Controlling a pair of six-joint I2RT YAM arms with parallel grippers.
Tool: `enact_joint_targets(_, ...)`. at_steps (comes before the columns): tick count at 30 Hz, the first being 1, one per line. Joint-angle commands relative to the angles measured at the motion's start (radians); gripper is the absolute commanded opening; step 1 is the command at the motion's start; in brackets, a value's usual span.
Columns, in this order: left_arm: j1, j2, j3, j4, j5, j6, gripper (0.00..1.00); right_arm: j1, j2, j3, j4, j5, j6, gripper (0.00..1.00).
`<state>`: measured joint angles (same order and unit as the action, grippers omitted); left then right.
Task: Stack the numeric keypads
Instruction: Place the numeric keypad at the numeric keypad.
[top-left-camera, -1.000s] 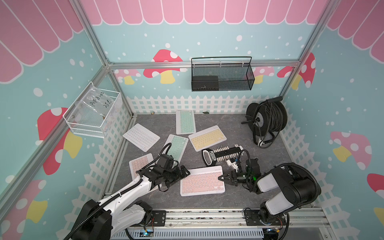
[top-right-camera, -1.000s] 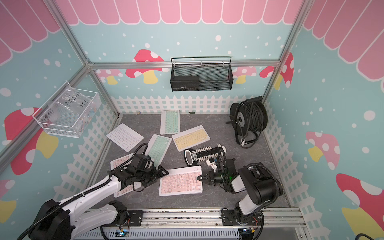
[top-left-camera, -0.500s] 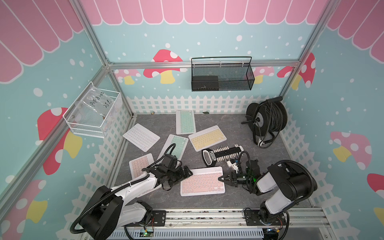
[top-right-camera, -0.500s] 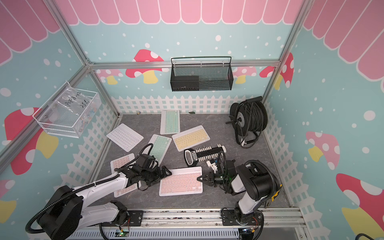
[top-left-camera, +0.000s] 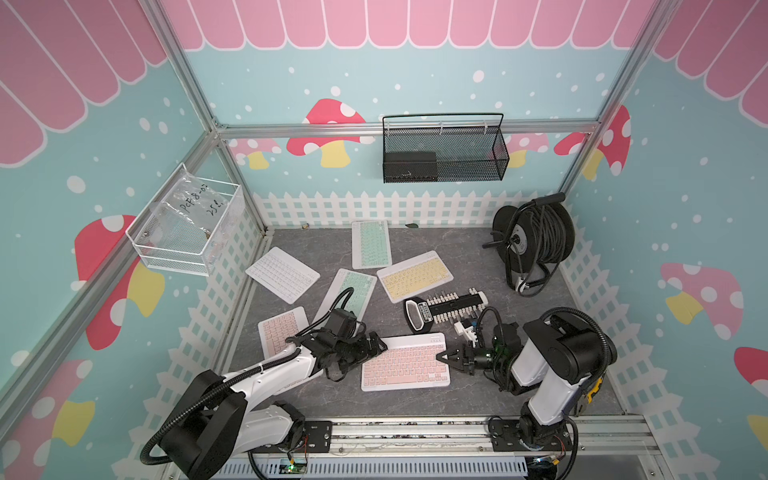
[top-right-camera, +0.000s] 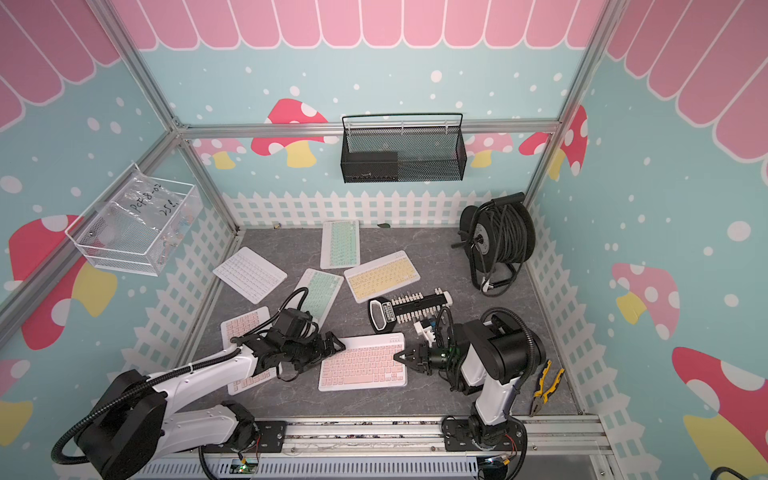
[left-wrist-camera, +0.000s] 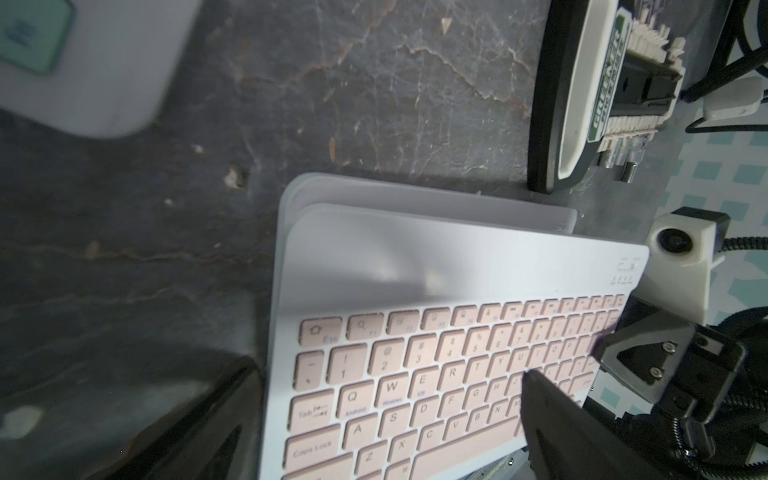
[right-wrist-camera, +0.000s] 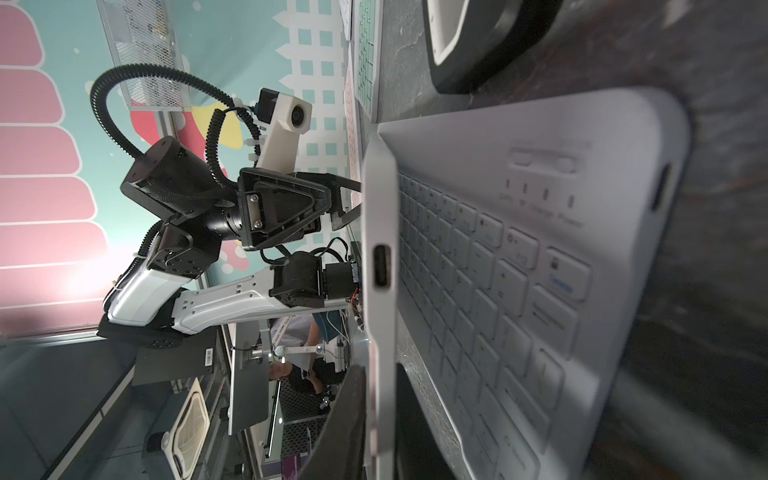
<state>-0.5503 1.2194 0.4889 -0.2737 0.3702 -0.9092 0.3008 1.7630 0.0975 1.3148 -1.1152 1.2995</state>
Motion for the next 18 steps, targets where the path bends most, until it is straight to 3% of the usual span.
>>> enact_joint_targets(1,-0.005,-0.021,-0.014,-0.044,-0.034,-0.011,1.0,0.001,0.006,-0.01,0.089,0.001,0.023,0.21)
enact_joint_targets(6,-0.005,-0.03,-0.017,-0.045,-0.034,-0.019,1.0,0.0,-0.01,-0.008,0.083,0.019,0.025,0.43)
enact_joint_targets(12,-0.004,-0.036,-0.015,-0.044,-0.034,-0.023,1.0,-0.002,-0.069,0.003,-0.045,0.062,-0.027,0.5)
enact_joint_targets(15,-0.005,-0.038,-0.013,-0.045,-0.033,-0.025,1.0,-0.002,-0.161,0.041,-0.287,0.096,-0.132,0.51)
enact_joint_targets(18,-0.004,-0.038,-0.01,-0.044,-0.031,-0.025,1.0,-0.002,-0.295,0.147,-0.749,0.178,-0.37,0.53)
